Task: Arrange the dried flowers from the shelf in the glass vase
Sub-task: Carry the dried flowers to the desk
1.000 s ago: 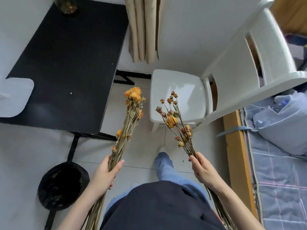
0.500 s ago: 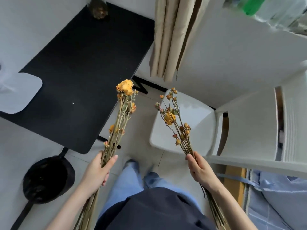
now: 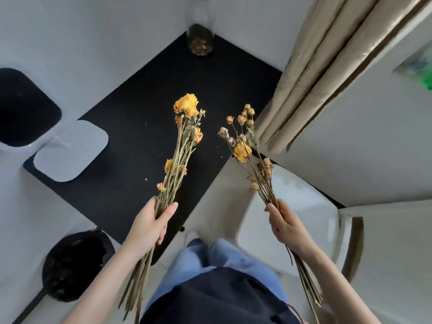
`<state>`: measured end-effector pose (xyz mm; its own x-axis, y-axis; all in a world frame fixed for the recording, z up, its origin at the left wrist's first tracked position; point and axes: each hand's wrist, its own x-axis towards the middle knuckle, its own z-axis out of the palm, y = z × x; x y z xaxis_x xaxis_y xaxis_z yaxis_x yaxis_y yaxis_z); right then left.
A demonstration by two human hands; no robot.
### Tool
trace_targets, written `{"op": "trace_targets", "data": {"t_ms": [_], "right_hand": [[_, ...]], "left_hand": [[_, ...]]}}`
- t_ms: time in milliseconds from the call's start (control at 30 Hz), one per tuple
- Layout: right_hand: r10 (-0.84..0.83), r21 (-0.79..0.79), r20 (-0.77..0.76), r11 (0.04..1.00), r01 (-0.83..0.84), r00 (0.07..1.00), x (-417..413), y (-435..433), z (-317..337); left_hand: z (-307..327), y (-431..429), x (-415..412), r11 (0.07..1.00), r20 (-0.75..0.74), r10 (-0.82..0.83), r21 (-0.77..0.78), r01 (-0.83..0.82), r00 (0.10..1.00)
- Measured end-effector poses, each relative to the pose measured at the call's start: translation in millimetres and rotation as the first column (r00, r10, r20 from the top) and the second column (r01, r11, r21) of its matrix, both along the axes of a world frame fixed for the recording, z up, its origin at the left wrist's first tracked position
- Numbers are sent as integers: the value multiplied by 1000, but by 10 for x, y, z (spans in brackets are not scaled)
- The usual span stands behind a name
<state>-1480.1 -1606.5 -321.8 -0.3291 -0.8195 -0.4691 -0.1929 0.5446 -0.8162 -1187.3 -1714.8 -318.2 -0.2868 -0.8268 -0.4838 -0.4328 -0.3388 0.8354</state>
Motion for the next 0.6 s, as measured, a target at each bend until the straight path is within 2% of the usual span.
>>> {"op": "trace_targets", "data": {"t_ms": [267,600], "right_hand": [[185,-21,-105,982,-189,977,18,-1047,178],[320,-26,-103,946,-325,942,-230,-2162,120]], "left_hand": [[39,-670,-76,992,-23,120,-31,-121,993],[-93,-1235,-404,963,-83,270,15,-270,959]]}}
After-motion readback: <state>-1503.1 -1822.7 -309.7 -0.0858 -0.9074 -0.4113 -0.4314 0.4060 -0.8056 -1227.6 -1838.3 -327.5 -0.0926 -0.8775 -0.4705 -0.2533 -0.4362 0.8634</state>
